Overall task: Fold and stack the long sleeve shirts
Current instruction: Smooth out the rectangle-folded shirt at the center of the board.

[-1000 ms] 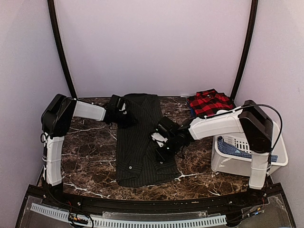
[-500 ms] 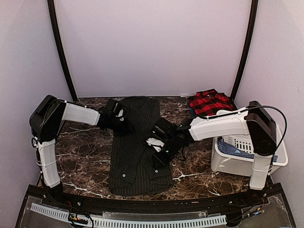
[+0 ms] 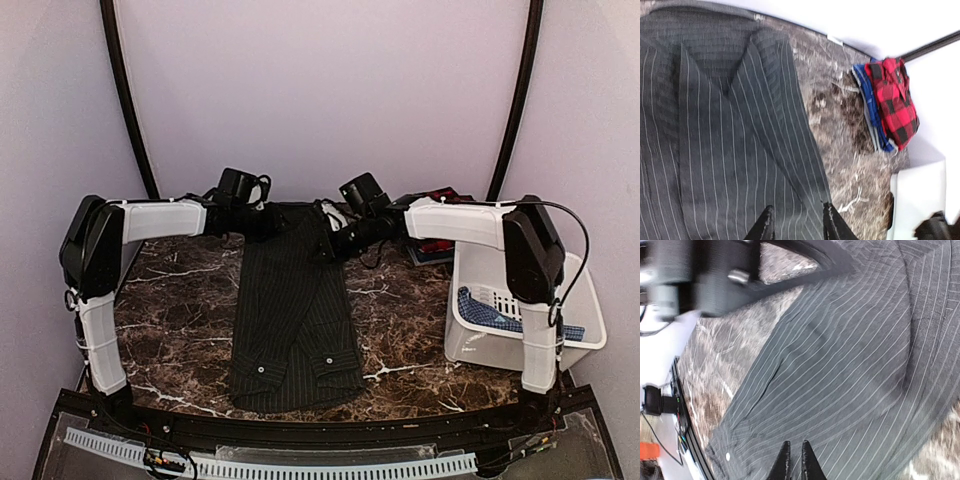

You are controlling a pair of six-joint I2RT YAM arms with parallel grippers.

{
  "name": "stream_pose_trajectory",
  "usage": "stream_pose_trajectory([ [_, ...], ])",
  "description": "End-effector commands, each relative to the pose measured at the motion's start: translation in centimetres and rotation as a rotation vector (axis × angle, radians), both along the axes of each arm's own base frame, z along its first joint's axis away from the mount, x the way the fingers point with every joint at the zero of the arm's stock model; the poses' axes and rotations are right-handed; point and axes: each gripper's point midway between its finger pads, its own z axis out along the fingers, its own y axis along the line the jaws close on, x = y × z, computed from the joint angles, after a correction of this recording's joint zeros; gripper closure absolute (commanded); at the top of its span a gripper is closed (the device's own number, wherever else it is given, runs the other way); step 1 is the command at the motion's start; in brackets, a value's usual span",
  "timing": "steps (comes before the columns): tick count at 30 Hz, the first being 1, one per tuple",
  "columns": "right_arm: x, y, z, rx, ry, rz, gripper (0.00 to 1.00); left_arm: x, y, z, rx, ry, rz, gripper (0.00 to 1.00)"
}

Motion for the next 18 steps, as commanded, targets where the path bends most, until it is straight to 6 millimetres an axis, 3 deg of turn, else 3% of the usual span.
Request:
stream_pose_trajectory([
  [1,2.8,2.2,-1.1,0.118,0.070,-0.023,0.94,3.4,1.2,-1.3,-0.028,-0.026,0.008,0.69],
  [5,5.2,2.5,-2.9,0.147,0.104,-0.067,0.95,6.4,1.1,-2.3,-0.070,-0.072,-0.002,0.70],
  [6,5.8,2.4,-3.4,0.153,0.116,-0.078,0.95,6.6,0.9,-3.8,-0.079,-0.050,-0.012,0.70],
  [7,6.4,2.4,-3.9,0.157,0.121,-0.091,0.95,7.6,1.1,-3.4,-0.094,-0.074,-0.009,0.70],
  [8,7.0,2.3,-4.4,0.160,0.126,-0.104,0.95,7.9,1.1,-5.0,-0.090,-0.054,-0.009,0.70],
  [9,7.5,2.2,-4.9,0.162,0.129,-0.116,0.95,8.8,1.2,-4.9,-0.099,-0.070,-0.004,0.70],
  [10,7.9,2.2,-5.6,0.160,0.134,-0.128,0.95,9.3,1.5,-6.4,-0.100,-0.050,0.001,0.71],
  [11,8.5,2.0,-6.0,0.158,0.136,-0.143,0.95,10.1,1.5,-6.2,-0.110,-0.065,0.006,0.71],
  [12,8.8,1.8,-6.4,0.153,0.139,-0.154,0.95,10.6,2.0,-7.8,-0.107,-0.038,0.024,0.71],
  [18,10.0,-0.3,-9.2,0.134,0.196,-0.224,0.95,12.5,2.9,-9.7,-0.108,-0.001,0.088,0.71],
])
